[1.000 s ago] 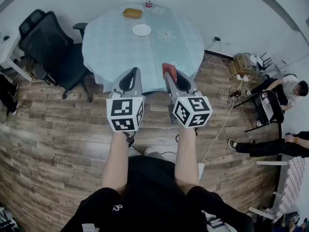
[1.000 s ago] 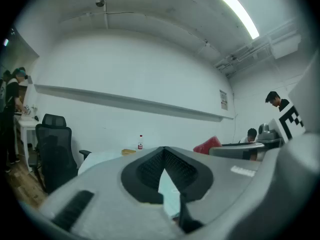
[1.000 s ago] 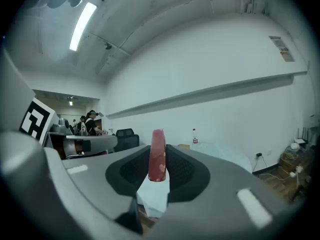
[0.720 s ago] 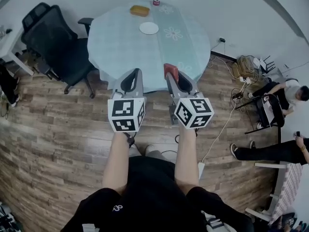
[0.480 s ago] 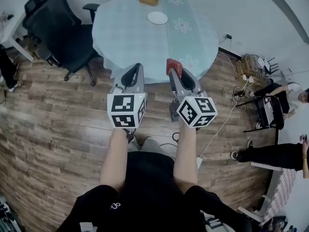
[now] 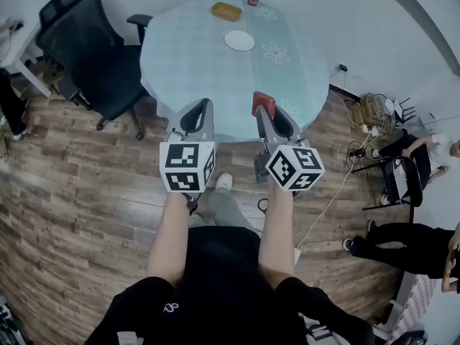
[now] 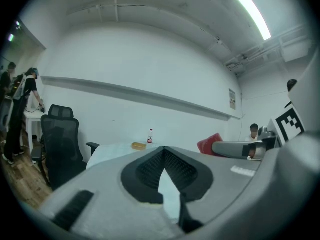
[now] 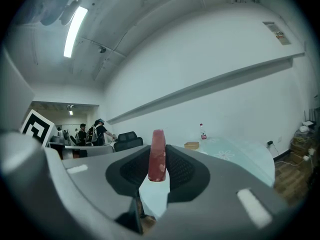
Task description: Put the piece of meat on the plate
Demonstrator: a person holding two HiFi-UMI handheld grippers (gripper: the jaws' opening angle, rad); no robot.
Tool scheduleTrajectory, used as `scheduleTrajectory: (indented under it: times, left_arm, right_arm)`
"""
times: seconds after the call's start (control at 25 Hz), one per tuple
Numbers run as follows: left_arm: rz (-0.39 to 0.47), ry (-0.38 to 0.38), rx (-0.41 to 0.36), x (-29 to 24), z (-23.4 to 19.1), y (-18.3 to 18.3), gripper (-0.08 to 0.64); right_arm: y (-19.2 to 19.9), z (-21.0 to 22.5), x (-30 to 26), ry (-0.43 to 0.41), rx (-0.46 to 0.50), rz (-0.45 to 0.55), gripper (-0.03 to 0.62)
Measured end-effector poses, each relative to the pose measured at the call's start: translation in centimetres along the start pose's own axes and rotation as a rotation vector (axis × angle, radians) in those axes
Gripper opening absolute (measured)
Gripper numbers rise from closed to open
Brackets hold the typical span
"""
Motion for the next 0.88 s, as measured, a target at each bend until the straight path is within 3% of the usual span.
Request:
scheduleTrajectory:
  times: [0.28,0.6,0.88]
  left_arm:
    - [-0.025,-0.011,-0.03,-10.7,-2.5,-1.5,-0.008]
    - [-0.105,-0.05,-0.006,-26.7,-4.9,-3.3,-0.008]
    - [-0.165,-0.09,0.032,-33.6,-6.8,-2.8,-0.008]
  right_arm:
    - [-2.4,7.5,-8.7,0.002,-0.043,0.037,0.098]
    - [-5.1,18.5,-22.3,-0.03,-0.08,-0.044,0.098]
    - [-5.1,23.4,-28.9,-0.054,-0.106,-0.108,0.098]
Point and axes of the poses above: the fingertips, and each gripper's own axes: x backward along the fingers, z to its right, y out of its underside, the point moved 10 cm from there along x, backward along the fingers, and after that the axes turned 5 degrees about -z, right-handed, at the moved point
